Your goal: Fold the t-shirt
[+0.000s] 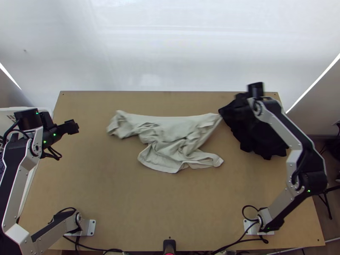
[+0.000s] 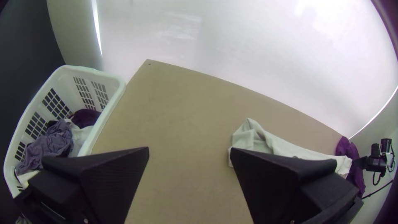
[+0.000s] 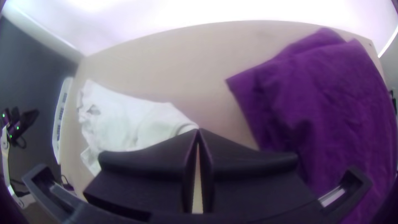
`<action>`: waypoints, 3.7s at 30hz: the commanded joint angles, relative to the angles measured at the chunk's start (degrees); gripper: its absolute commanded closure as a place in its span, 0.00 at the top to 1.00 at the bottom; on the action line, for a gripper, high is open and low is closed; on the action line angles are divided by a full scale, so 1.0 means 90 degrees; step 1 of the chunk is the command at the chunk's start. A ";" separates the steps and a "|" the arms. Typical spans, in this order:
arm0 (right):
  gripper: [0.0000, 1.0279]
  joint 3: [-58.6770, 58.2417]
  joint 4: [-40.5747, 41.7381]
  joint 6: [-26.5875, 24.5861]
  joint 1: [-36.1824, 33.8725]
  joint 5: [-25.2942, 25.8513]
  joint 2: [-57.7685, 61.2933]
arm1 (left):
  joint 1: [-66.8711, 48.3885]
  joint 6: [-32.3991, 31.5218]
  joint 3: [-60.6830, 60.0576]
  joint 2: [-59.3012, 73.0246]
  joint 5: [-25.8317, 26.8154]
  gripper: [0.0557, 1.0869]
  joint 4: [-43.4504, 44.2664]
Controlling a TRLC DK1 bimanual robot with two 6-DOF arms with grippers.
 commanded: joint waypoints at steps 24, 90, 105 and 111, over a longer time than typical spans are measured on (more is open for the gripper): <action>0.34 -0.0375 0.0080 -0.1362 0.3105 0.1389 -0.0450 | -0.0563 0.0045 -0.0221 -0.0302 -0.0009 0.94 0.0012; 0.03 0.2135 0.0696 -0.1450 0.2724 0.3470 0.1591 | -0.0260 0.0328 -0.0300 -0.0546 -0.0039 0.94 0.0022; 0.03 0.4098 0.0627 -0.1030 0.1094 0.3889 0.2831 | -0.0436 0.0181 -0.0270 -0.0439 -0.0039 0.94 0.0100; 0.04 0.4489 0.0618 -0.1226 0.1338 0.3899 0.3143 | -0.0465 0.0172 -0.0261 -0.0419 -0.0049 0.94 0.0100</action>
